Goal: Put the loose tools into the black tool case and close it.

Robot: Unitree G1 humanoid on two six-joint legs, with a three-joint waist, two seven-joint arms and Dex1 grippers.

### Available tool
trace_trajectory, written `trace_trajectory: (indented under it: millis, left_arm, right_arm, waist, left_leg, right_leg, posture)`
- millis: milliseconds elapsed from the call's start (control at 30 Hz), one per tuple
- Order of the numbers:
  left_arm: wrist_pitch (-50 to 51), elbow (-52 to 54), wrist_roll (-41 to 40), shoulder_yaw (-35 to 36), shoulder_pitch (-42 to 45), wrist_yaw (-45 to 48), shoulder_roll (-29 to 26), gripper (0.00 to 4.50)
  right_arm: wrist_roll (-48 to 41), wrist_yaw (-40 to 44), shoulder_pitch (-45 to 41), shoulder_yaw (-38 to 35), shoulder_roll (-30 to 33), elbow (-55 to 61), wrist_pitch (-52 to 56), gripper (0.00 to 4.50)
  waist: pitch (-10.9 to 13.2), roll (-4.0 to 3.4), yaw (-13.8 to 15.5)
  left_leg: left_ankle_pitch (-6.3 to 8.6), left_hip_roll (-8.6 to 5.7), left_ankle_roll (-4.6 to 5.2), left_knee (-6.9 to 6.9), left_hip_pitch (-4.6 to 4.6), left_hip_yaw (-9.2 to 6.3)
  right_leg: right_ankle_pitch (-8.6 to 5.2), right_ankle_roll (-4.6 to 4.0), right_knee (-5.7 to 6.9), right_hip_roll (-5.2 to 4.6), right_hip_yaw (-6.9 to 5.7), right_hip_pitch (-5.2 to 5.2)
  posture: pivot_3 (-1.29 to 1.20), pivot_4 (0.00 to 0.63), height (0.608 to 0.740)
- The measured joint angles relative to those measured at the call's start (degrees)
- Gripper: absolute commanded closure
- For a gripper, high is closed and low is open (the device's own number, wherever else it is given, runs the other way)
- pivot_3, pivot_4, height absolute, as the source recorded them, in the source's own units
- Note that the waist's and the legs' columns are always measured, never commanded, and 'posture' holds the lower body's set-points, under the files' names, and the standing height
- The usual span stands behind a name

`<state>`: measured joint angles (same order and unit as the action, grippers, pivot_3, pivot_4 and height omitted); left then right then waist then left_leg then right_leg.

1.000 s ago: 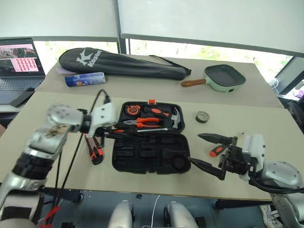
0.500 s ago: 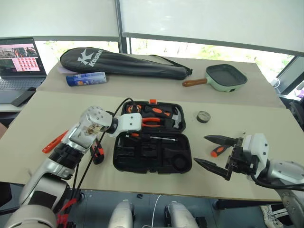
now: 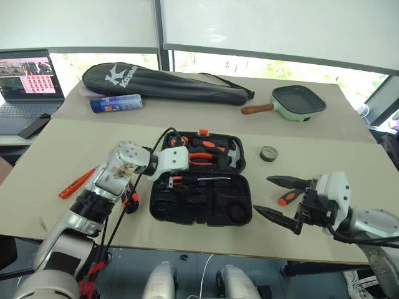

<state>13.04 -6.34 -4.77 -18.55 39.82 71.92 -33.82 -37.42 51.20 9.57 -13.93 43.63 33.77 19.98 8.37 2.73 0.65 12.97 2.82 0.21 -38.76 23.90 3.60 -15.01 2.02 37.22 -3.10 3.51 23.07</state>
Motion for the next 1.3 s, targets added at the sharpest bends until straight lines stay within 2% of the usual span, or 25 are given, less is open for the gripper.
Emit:
trace_trajectory:
  millis: [100, 133, 200, 367, 400, 433, 833, 1000, 1100, 1200, 1233, 1300]
  left_arm:
    - [-0.73, -0.78, -1.13, 3.97, -0.36, -1.57, -0.57, 1.1]
    - [-0.67, -1.2, -1.85, 5.12, -0.74, -2.06, -0.47, 1.58]
    - [-0.34, -2.38, -2.96, 6.97, -2.0, -3.5, 0.95, 2.16]
    - [-0.73, -7.86, -3.46, 6.83, -5.03, -5.51, 4.05, 3.92]
    - [-0.89, -8.21, -3.32, 6.67, -5.07, -5.62, 4.23, 4.4]
    - [-1.14, -8.31, -3.14, 6.52, -5.15, -5.99, 4.66, 4.47]
    - [-4.57, -9.27, 0.15, 3.69, -5.89, -8.76, 7.31, 4.47]
    - [-4.44, -9.26, 1.42, 2.85, -5.84, -10.48, 7.65, 4.47]
    - [-4.39, -8.24, -0.73, 5.71, -7.91, -11.54, 8.21, 3.78]
    - [-4.51, -5.93, -5.48, 10.24, -12.05, -11.3, 8.0, 2.7]
    - [-4.9, -3.89, -7.76, 12.34, -13.92, -10.57, 7.24, 2.19]
    - [-5.59, 0.4, -12.03, 17.46, -17.89, -9.09, 4.28, 1.51]
  right_arm:
    - [-1.43, 0.66, 1.2, -0.03, -0.35, 1.17, 0.02, 0.0]
    - [-1.71, 0.66, 1.43, -0.06, -0.59, 1.24, 0.02, 0.0]
    - [-1.99, 0.55, 1.53, -0.05, -1.08, 1.25, 0.02, 0.0]
    - [-2.0, -0.07, 0.73, 0.14, -2.17, 1.32, 0.01, 0.0]
    - [-1.99, -0.09, 0.61, 0.19, -2.24, 1.32, 0.01, 0.0]
    - [-1.95, -0.13, 0.44, 0.24, -2.42, 1.32, 0.01, 0.0]
    - [-0.92, -0.57, 0.05, 1.59, -3.85, 1.02, -0.18, 0.0]
    - [0.21, -0.63, -0.08, 2.19, -5.15, 0.32, -0.83, 0.0]
    - [0.44, -0.09, -0.37, 2.19, -5.97, -0.54, -2.42, 0.0]
    - [1.62, 1.33, -0.14, 1.71, -6.53, -2.45, -5.91, 0.0]
    - [2.31, 2.05, 0.05, 1.31, -6.92, -3.2, -7.62, 0.0]
    - [2.82, 3.68, 0.6, 0.37, -7.35, -5.05, -10.84, 0.0]
  waist:
    - [0.0, -0.02, -0.14]
    - [0.0, -0.03, -0.19]
    - [-0.01, -0.05, -0.15]
    - [0.0, -0.04, -0.01]
    - [0.0, -0.04, 0.03]
    - [0.0, -0.05, 0.04]
    - [-0.03, -0.09, 0.13]
    - [-0.11, -0.23, 0.12]
    - [-0.11, -0.24, -0.02]
    - [-0.07, -0.29, -0.3]
    - [-0.06, -0.29, -0.52]
    - [-0.04, -0.32, -0.9]
  left_leg:
    - [0.0, -0.01, 0.0, 0.0, -0.02, -0.02]
    - [0.0, -0.01, 0.0, 0.0, -0.02, -0.02]
    - [0.0, -0.01, 0.0, 0.0, -0.04, -0.03]
    - [0.0, -0.03, 0.01, -0.03, -0.01, -0.01]
    - [0.0, -0.03, 0.0, -0.03, -0.01, -0.01]
    - [0.0, -0.03, 0.01, -0.04, -0.01, -0.01]
    - [0.01, -0.05, 0.01, -0.04, -0.09, -0.02]
    - [0.04, -0.05, 0.04, -0.02, -0.61, -0.02]
    - [0.04, -0.03, 0.04, -0.02, -0.62, -0.03]
    - [0.04, 0.0, 0.05, 0.02, -0.52, -0.05]
    - [0.04, 0.03, 0.05, 0.03, -0.46, -0.07]
    - [0.05, 0.05, 0.06, 0.09, -0.5, -0.12]
  right_leg:
    - [0.0, 0.0, 0.01, 0.01, 0.01, -0.01]
    - [0.0, 0.0, 0.01, 0.01, 0.01, -0.01]
    - [0.0, 0.01, 0.01, 0.0, 0.01, -0.03]
    - [0.01, 0.02, 0.01, 0.0, 0.0, -0.01]
    - [0.01, 0.02, 0.01, 0.0, 0.0, -0.01]
    - [0.01, 0.02, 0.0, 0.0, 0.0, -0.02]
    - [0.02, 0.03, -0.01, -0.02, 0.0, -0.14]
    - [0.01, 0.05, -0.1, -0.04, -0.04, -0.71]
    - [0.01, 0.04, -0.1, -0.05, -0.04, -0.71]
    - [0.01, 0.04, -0.1, -0.04, -0.03, -0.57]
    - [0.01, 0.03, -0.09, -0.02, -0.03, -0.5]
    - [0.01, 0.02, -0.08, -0.03, -0.01, -0.48]
  posture:
    - [0.0, 0.15, 0.74]
    - [0.0, 0.15, 0.74]
    - [0.0, 0.15, 0.74]
    - [0.0, 0.15, 0.74]
    - [0.0, 0.15, 0.74]
    - [0.0, 0.15, 0.74]
    - [0.0, 0.15, 0.74]
    - [0.0, 0.15, 0.74]
    - [0.0, 0.15, 0.74]
    - [0.0, 0.15, 0.74]
    - [0.0, 0.15, 0.74]
    - [0.0, 0.15, 0.74]
